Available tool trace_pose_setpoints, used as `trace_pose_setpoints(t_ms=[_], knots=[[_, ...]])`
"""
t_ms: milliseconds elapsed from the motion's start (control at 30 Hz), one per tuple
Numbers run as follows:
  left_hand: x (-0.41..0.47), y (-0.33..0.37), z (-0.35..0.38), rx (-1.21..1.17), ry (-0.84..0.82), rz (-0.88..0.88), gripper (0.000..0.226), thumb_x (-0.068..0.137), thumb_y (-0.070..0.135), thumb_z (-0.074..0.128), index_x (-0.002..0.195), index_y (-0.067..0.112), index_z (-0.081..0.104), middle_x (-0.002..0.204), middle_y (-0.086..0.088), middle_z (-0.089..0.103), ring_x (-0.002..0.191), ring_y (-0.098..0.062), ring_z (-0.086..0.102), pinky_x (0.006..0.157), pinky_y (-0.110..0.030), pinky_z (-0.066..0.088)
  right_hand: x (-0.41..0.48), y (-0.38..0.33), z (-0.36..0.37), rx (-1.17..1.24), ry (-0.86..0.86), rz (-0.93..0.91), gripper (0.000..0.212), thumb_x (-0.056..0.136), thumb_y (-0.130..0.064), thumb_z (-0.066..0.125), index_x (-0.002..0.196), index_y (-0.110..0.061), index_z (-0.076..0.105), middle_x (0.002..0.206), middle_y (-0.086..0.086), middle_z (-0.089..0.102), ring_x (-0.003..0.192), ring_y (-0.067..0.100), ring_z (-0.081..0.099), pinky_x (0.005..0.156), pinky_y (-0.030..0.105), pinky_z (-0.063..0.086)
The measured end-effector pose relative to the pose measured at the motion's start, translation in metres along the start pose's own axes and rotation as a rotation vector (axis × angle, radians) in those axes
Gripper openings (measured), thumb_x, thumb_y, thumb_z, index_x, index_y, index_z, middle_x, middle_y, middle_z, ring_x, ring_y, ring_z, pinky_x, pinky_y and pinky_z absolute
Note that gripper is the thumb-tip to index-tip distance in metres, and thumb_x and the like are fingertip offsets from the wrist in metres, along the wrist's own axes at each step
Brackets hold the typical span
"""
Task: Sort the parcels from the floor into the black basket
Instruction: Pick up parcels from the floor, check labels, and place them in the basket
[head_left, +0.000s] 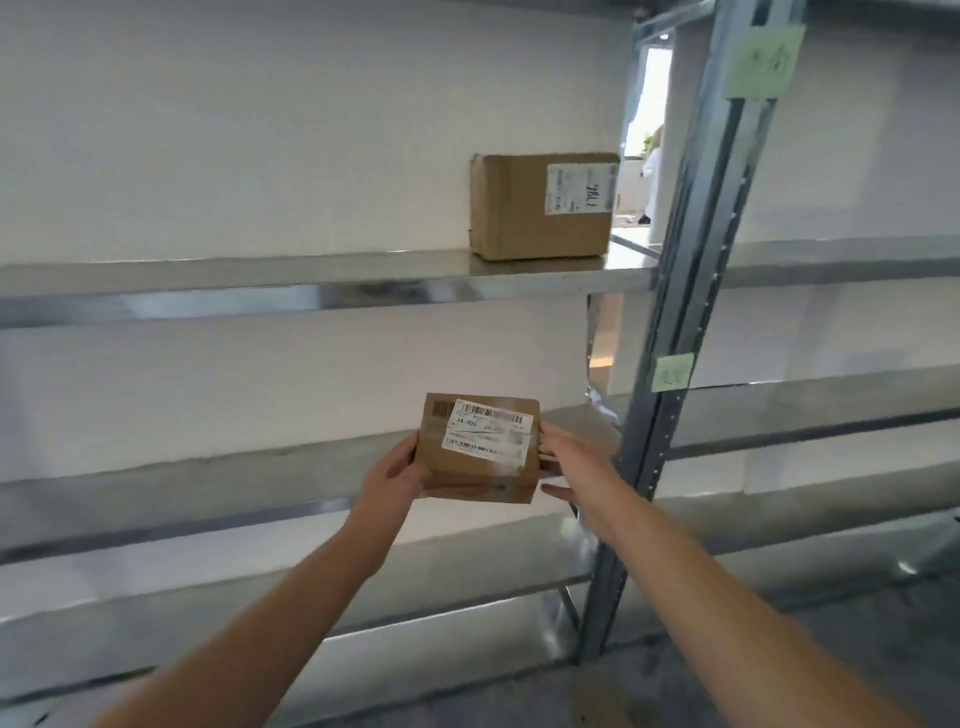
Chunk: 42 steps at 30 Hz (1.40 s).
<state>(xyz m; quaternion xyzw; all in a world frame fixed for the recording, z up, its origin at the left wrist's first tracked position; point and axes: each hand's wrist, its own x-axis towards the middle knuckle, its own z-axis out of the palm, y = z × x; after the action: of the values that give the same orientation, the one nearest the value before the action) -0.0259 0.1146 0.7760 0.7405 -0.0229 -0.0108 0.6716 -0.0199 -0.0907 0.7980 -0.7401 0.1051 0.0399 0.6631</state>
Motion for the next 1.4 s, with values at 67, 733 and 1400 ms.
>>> trace_pose_setpoints(t_ms=[67, 733, 1400], knots=[[-0.015, -0.009, -0.047, 0.002, 0.065, -0.004, 0.046, 0.092, 0.003, 0.048, 0.118, 0.034, 0.069, 0.112, 0.018, 0.072, 0.104, 0.006, 0.063, 0.094, -0.022, 0.045, 0.006, -0.006, 0.05, -0.02, -0.07, -0.002, 0.018, 0.098, -0.033, 0.053, 0.103, -0.031, 0.07, 0.105, -0.008, 0.07, 0.106, 0.013, 0.062, 0.086, 0.031, 0.051], [-0.266, -0.132, -0.482, -0.359, 1.098, -0.204, 0.024, 0.097, 0.023, 0.056, 0.113, 0.029, 0.073, 0.117, -0.003, 0.071, 0.112, -0.022, 0.065, 0.102, -0.041, 0.05, -0.132, -0.009, 0.576, -0.226, -0.917, 0.02, 0.038, 0.094, -0.005, 0.049, 0.104, -0.036, 0.068, 0.103, -0.004, 0.07, 0.089, 0.013, 0.065, 0.052, 0.023, 0.054], [-0.323, -0.178, -0.595, -0.479, 1.766, -0.304, 0.022, 0.098, -0.003, 0.049, 0.109, 0.005, 0.067, 0.098, -0.012, 0.071, 0.089, -0.021, 0.067, 0.079, -0.026, 0.058, -0.145, 0.041, 0.825, -0.451, -1.551, 0.072, 0.045, 0.096, -0.001, 0.045, 0.119, -0.037, 0.056, 0.096, -0.009, 0.065, 0.09, 0.011, 0.061, 0.076, 0.035, 0.055]])
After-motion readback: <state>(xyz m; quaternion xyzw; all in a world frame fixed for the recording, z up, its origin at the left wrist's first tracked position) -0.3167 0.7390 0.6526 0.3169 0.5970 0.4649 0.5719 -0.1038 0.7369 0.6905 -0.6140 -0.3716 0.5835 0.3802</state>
